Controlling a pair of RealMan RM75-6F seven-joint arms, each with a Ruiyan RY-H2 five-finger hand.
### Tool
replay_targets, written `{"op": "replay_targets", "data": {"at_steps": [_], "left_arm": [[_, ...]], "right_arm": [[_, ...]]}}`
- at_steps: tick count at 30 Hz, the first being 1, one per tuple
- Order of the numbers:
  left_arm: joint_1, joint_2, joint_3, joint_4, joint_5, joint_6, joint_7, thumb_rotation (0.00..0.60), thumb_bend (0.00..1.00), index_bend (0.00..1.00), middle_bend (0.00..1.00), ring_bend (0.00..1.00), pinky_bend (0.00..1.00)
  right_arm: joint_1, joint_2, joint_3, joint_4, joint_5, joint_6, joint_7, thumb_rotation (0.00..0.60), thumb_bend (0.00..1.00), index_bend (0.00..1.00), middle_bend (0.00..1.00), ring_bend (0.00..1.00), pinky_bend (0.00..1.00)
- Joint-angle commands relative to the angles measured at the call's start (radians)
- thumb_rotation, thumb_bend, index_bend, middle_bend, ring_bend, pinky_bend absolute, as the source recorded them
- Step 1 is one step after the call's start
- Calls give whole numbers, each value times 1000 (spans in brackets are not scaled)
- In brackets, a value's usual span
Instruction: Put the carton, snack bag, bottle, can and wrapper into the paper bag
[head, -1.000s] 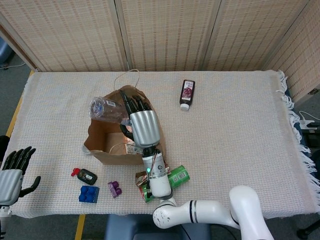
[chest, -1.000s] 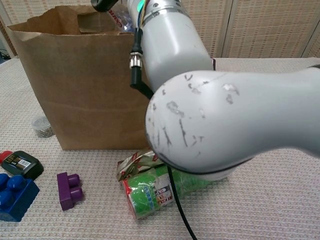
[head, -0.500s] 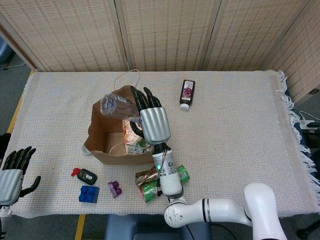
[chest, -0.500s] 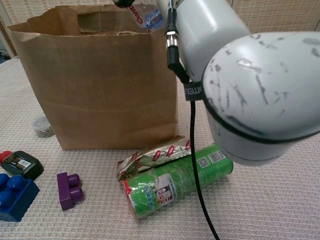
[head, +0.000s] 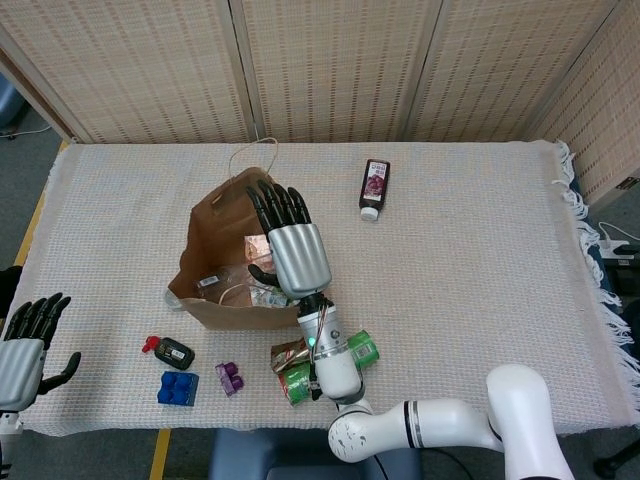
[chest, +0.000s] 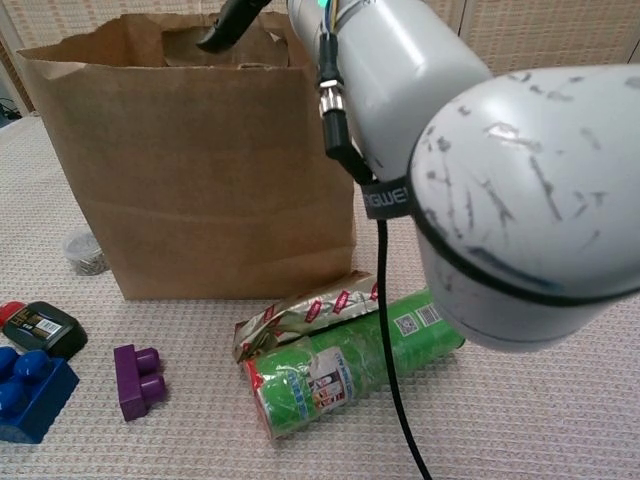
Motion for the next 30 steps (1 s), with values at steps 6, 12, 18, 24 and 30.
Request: {"op": "replay_targets", "data": {"at_steps": [6,12,18,24,30], "left_arm": [[2,-1,0,0,-1,2,1,600,365,0,0,0,0],[2,-2,-1,-3,-3,3,11,600,365,0,0,0,0],[2,-3,-2,-6,-5,3,18,600,366,0,0,0,0],[0,-5,-3,-10,-6,1,32,600,366,0,0,0,0],[-2,-7,-7,-15,-12,-2,46,600,365,0,0,0,0]], "right_arm": [[-104,184,-34,-197,-18,28,-46,600,29,0,0,0,60],[-258,439,-91,-384,31,7,-51,600,29,0,0,0,61],[-377,657,-164,-496,64,-61,4,600,29,0,0,0,89],[-488,907,-326,-502,-9,-247,110,600,30,0,0,0,107],[-494,1004,-460,-390,-302,-417,182,600,30,0,0,0,107]]}}
